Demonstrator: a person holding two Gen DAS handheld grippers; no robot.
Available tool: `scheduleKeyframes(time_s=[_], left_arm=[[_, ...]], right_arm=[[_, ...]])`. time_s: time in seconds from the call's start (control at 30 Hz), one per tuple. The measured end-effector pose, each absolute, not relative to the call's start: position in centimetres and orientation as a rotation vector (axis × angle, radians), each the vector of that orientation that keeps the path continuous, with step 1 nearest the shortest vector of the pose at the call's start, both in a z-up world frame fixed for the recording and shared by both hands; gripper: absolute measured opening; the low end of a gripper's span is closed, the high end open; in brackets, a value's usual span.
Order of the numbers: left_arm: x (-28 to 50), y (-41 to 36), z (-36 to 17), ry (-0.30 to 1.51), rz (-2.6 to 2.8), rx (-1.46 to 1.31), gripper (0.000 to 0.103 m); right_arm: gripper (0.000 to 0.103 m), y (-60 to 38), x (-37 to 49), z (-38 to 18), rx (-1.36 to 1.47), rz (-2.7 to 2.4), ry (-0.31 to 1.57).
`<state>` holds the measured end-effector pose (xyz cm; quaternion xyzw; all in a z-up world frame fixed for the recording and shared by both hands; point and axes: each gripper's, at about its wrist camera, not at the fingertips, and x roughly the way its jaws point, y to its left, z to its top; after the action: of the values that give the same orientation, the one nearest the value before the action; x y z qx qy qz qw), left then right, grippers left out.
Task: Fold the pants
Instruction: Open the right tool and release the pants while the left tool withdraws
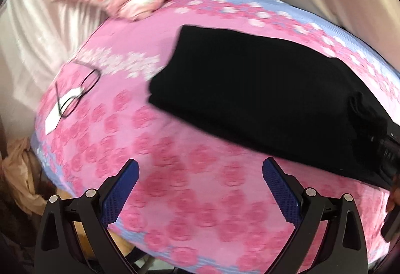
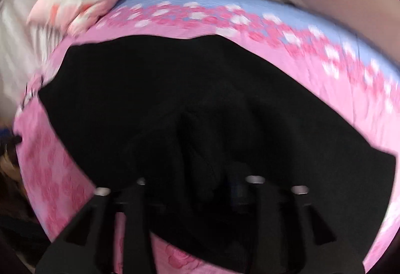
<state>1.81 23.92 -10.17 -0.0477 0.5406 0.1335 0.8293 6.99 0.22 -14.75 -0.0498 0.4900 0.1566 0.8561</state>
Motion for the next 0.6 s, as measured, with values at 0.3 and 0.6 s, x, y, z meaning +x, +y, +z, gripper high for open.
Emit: scheduleKeyframes(time_s=[0.3,0.6], left_arm=[[2.2,27.6,-11.4,1.139,0.309,-0.123,0.098],[4.0,29.9,-13.5,1.223,0.284,-0.373,0.098]], right_arm=[[0.056,-4.9,4.0,-8.3,0.157,0.348,0.947],[0.055,0.7,7.3,-11.4,-0.137,0.245,1.048]])
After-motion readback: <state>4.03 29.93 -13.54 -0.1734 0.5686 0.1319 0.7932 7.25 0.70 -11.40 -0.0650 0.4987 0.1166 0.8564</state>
